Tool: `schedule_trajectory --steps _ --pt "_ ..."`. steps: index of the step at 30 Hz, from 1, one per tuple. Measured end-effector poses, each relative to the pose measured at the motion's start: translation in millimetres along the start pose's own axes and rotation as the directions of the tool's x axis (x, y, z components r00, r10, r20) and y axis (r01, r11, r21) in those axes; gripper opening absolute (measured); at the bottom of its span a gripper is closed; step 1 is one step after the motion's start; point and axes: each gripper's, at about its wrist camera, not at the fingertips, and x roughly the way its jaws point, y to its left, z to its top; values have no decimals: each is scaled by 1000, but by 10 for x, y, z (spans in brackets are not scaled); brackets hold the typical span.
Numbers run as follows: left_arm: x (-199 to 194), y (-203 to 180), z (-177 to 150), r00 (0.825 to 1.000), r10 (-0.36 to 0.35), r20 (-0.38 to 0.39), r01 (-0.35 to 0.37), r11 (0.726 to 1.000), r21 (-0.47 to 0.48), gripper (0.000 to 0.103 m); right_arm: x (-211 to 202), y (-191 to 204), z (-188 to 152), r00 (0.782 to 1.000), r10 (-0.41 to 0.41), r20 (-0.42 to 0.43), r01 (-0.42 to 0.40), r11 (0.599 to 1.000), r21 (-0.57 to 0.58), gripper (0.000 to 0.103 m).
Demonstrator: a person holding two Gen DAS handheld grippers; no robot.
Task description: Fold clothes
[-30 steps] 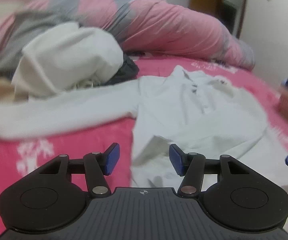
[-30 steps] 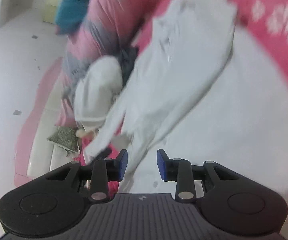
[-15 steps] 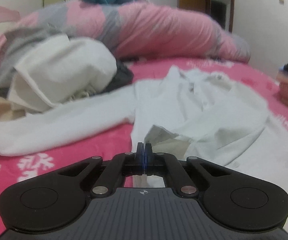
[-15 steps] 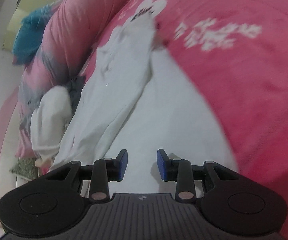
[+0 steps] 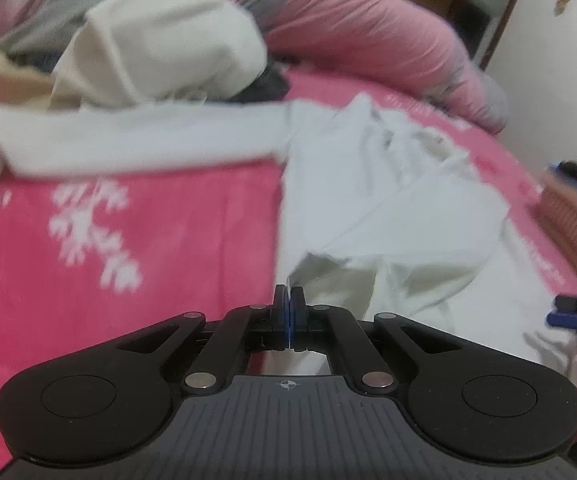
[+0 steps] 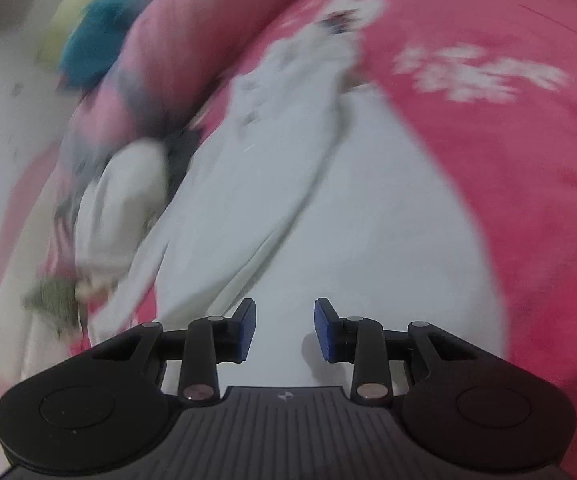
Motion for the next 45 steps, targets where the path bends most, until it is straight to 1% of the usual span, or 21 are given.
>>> schedule_trajectory --steps 3,6,10,11,14,15,16,17,18,19,22,24,26,30,32,34,37,40,41,44,45 --pt "16 79 -56 1000 -15 4 15 999 -30 0 139 420 -119 998 49 -36 -55 981 -184 35" --pt "-2 145 -88 999 -37 20 38 997 -63 0 271 923 -322 995 86 -59 -103 906 -412 41" --pt "19 206 -82 998 -58 20 60 993 -100 0 523 1564 -799 995 76 -60 -96 681 -726 54" --pt "25 214 -81 998 -62 19 63 992 -107 0 586 1646 -915 996 64 -55 -83 632 -770 61" --pt "38 237 -80 997 -74 17 76 989 -130 0 767 1829 -1234 999 27 -30 -39 493 -869 62" --pt "21 235 -79 996 -83 24 86 987 -135 0 830 1857 -1310 1000 18 1 -7 463 -886 61" --pt "4 233 -77 995 -92 31 96 985 -141 0 888 1856 -1336 999 -2 34 31 448 -894 49" --pt "-12 231 -75 994 -101 39 106 984 -146 0 945 1852 -1359 998 -23 67 70 434 -898 21" --pt "-29 229 -74 993 -110 46 116 982 -151 0 992 1849 -1336 995 -47 93 105 438 -893 6" --pt "-46 227 -72 991 -119 54 126 980 -156 0 1038 1847 -1309 990 -73 119 139 444 -885 0" --pt "-193 175 -48 983 -160 93 173 973 -153 0 795 1817 -1095 984 -50 169 172 486 -857 0" --pt "-326 115 -29 973 -196 121 211 969 -128 0 496 1870 -974 974 -24 226 210 476 -854 0" --pt "-456 9 -30 965 -224 137 234 970 -63 0 184 1950 -883 977 6 213 186 465 -866 0" --pt "-577 -226 -141 980 -156 121 140 982 130 0 19 2079 -1122 996 -29 83 88 341 -936 0" --pt "-527 -221 -211 988 -139 67 128 980 151 0 143 2085 -1350 997 -80 10 32 281 -959 0" --pt "-445 -146 -281 994 -113 13 110 984 144 0 335 2023 -1520 990 -123 -72 -31 303 -953 0" --pt "-345 -24 -366 996 -77 -45 82 988 127 0 610 1902 -1674 971 -165 -171 -95 392 -915 2" --pt "-473 24 -361 994 -111 0 111 989 101 4 743 1801 -1722 967 -160 -200 -107 457 -883 9" --pt "-516 39 -359 992 -122 15 120 988 93 9 788 1768 -1738 965 -158 -209 -111 478 -871 12" --pt "-644 87 -353 986 -155 62 150 986 69 27 617 1693 -1618 972 -86 -218 -141 527 -838 52" --pt "-687 103 -352 983 -165 77 160 985 61 28 520 1659 -1580 976 -56 -209 -148 531 -834 52"
